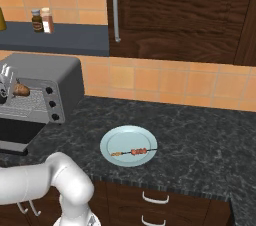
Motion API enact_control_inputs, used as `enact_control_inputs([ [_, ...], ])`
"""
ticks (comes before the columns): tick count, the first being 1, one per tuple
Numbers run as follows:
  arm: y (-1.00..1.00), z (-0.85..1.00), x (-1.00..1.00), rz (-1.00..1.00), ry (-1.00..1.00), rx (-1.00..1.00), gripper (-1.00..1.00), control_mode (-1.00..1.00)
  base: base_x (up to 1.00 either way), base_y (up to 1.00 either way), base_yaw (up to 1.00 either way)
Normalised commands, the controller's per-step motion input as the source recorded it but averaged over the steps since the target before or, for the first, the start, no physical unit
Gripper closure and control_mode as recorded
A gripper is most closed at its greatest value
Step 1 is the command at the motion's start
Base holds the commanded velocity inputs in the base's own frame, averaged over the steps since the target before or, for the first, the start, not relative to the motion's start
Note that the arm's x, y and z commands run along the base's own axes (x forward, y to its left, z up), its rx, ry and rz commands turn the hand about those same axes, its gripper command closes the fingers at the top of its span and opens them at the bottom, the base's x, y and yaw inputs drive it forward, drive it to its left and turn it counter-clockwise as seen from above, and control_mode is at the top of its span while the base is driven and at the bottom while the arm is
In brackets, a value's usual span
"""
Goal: Pick up the kebab skewer and baguette bread, and place them inside the toaster oven. Close the toaster oven door and start by setting the timer.
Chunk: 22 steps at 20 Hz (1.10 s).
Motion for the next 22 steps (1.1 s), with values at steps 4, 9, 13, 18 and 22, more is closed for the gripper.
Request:
enact_control_inputs([
  [4,0.03,0.0,0.01,0.0,0.02,0.0,-1.0,-1.0,0.0,0.0,0.0],
  [9,0.01,-0.02,0.0,0.0,0.02,0.0,-1.0,-1.0,0.0,0.0,0.0],
  [13,-0.04,0.0,-0.01,0.0,0.01,0.0,-1.0,-1.0,0.0,0.0,0.0],
  [18,-0.5,0.15,-0.77,0.0,0.03,0.0,-1.0,-1.0,0.0,0.0,0.0],
  [22,-0.74,0.41,-0.96,0.0,0.1,0.0,-1.0,-1.0,0.0,0.0,0.0],
])
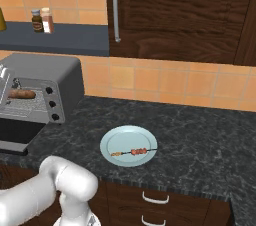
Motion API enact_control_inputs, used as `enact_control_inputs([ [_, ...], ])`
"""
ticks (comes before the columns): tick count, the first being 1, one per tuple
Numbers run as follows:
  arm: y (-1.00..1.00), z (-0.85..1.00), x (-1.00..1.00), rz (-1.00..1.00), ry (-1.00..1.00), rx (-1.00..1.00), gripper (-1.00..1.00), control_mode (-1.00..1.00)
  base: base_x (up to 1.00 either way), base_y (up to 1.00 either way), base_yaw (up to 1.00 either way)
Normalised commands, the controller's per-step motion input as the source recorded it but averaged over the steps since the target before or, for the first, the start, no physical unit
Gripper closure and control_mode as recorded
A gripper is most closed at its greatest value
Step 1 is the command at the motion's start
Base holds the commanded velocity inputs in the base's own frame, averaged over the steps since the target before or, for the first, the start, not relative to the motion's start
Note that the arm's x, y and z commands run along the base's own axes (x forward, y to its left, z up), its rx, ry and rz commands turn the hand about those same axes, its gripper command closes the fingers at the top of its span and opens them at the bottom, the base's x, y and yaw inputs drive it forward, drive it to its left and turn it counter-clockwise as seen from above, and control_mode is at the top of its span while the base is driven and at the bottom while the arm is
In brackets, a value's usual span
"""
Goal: Pick up the kebab skewer and baguette bread, and place them inside the toaster oven. Close the toaster oven door and start by setting the timer.
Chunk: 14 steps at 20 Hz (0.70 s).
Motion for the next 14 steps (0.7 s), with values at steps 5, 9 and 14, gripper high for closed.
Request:
enact_control_inputs([
  [5,-0.83,0.41,-0.78,0.0,0.2,0.0,-1.0,-1.0,0.0,0.0,0.0],
  [9,-0.99,0.37,-0.44,0.01,0.23,0.0,-1.0,-1.0,0.0,0.0,0.0],
  [14,-1.0,0.15,-0.09,0.07,0.21,0.0,-1.0,-1.0,0.0,0.0,0.0],
])
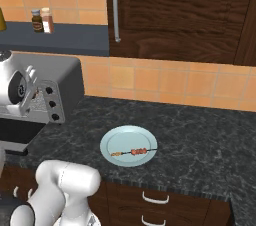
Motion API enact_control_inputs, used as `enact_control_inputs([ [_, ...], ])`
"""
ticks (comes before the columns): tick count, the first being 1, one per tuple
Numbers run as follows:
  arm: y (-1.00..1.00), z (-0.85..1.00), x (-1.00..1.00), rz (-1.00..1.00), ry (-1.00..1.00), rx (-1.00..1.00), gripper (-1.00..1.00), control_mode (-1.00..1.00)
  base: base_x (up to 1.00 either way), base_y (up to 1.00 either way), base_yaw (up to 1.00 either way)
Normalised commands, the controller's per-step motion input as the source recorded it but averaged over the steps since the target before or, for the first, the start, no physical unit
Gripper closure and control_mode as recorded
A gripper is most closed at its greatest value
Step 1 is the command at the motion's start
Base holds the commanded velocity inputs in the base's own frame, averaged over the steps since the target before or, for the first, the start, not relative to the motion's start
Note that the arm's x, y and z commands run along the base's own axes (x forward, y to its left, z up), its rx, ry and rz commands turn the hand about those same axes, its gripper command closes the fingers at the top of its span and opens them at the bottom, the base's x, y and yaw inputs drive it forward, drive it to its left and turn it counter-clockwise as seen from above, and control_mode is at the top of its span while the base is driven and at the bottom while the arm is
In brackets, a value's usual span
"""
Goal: Pick up the kebab skewer and baguette bread, and place them inside the toaster oven. Close the toaster oven door and start by setting the timer.
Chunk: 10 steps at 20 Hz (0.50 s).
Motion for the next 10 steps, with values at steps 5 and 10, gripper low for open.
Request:
enact_control_inputs([
  [5,-1.0,0.0,-0.07,0.15,0.19,0.0,-1.0,-1.0,0.0,0.0,0.0],
  [10,-1.0,-0.11,-0.2,0.14,0.18,-0.01,-1.0,-1.0,0.0,0.0,0.0],
])
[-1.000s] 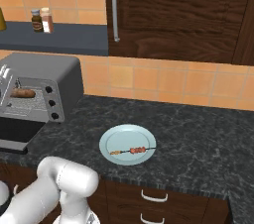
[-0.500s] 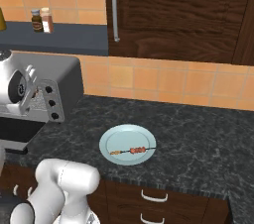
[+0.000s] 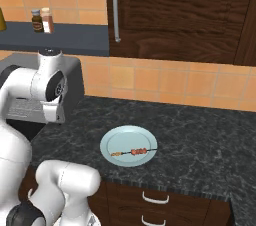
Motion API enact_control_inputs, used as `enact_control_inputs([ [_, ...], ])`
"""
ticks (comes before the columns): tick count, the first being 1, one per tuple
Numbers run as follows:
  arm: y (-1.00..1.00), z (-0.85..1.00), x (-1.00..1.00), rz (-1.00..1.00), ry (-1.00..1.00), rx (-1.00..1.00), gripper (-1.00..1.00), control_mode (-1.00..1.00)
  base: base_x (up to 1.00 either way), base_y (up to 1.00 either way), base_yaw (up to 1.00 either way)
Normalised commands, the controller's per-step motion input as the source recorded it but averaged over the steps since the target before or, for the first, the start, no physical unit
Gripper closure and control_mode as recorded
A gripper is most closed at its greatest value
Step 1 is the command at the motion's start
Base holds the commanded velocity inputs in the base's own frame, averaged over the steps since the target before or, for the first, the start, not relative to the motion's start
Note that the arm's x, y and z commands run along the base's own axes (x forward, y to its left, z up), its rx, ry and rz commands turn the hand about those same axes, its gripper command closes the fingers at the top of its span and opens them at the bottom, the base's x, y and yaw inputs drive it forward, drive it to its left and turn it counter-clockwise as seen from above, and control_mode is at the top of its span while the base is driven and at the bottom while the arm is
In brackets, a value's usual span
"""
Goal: Pick up the kebab skewer and baguette bread, and place them inside the toaster oven. Close the toaster oven door and start by setting the timer.
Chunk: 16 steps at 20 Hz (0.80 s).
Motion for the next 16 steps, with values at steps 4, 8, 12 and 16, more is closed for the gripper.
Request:
enact_control_inputs([
  [4,-1.0,-0.21,-0.32,0.09,0.21,-0.04,-1.0,-1.0,0.0,0.0,0.0],
  [8,-1.0,-0.32,-0.31,0.13,0.17,-0.08,-1.0,-1.0,0.0,0.0,0.0],
  [12,-1.0,-0.32,-0.11,0.11,0.14,-0.05,-1.0,-1.0,0.0,0.0,0.0],
  [16,-0.95,-0.22,0.23,0.15,0.1,0.0,-1.0,-1.0,0.0,0.0,0.0],
])
